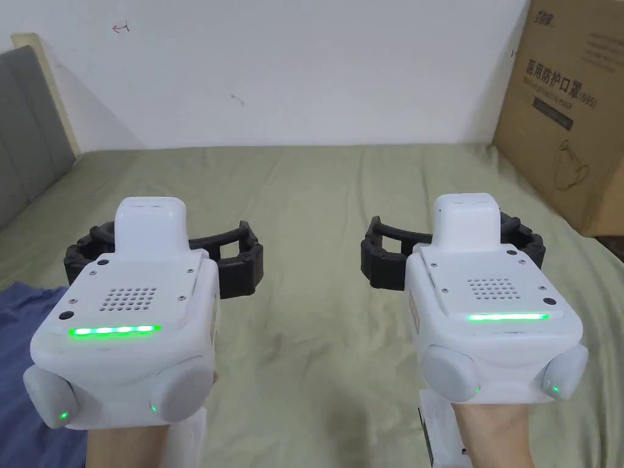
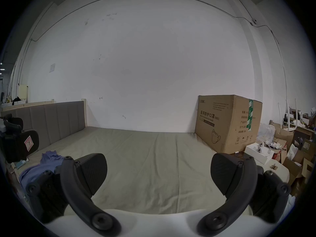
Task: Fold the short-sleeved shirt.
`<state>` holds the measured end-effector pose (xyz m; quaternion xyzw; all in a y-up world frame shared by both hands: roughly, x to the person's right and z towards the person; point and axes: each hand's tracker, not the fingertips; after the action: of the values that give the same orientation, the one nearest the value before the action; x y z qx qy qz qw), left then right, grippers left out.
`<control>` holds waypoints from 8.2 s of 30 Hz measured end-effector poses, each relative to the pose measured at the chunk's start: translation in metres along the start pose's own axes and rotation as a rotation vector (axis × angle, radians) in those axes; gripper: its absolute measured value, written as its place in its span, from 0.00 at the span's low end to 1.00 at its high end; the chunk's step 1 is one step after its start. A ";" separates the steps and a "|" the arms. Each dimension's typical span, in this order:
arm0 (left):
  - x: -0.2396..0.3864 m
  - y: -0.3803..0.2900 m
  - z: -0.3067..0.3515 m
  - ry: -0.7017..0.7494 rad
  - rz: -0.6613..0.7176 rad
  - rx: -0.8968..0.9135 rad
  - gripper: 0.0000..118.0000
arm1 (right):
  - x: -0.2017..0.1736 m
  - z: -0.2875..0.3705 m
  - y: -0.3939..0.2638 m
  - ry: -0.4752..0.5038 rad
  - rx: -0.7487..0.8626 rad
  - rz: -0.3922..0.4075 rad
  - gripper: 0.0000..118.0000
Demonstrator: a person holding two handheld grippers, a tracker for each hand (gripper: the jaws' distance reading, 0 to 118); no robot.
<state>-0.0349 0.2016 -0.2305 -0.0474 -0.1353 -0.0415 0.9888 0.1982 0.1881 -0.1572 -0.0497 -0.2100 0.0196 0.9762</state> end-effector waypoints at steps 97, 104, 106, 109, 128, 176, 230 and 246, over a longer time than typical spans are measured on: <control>0.001 -0.001 0.006 -0.010 -0.011 0.004 0.00 | 0.017 0.004 -0.005 0.023 -0.013 -0.088 0.00; -0.003 0.001 0.004 -0.020 -0.003 -0.017 0.00 | 0.017 0.001 -0.005 0.002 -0.035 -0.073 0.00; -0.005 0.001 0.004 -0.018 0.009 -0.021 0.00 | 0.017 0.000 -0.004 0.012 -0.042 -0.087 0.00; -0.012 0.005 0.005 -0.006 0.007 -0.024 0.00 | 0.009 -0.004 -0.002 0.030 -0.043 -0.068 0.00; -0.170 0.004 0.089 0.481 0.051 -0.100 0.00 | -0.172 -0.022 0.006 0.576 -0.126 -0.058 0.00; -0.207 -0.183 -0.150 0.251 0.275 -1.001 0.04 | -0.207 -0.083 -0.089 0.546 -0.508 0.058 0.00; 0.129 -0.094 -0.098 -0.671 0.030 -0.794 0.77 | 0.086 -0.030 -0.063 -0.031 -0.462 -0.135 0.00; -0.053 -0.158 -0.065 -0.278 0.237 -0.874 0.78 | 0.020 -0.041 -0.072 0.114 -0.528 -0.076 0.00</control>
<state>-0.0842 0.0414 -0.2939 -0.4791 -0.2298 0.0252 0.8468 0.2346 0.1135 -0.1788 -0.2955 -0.1544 -0.0751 0.9398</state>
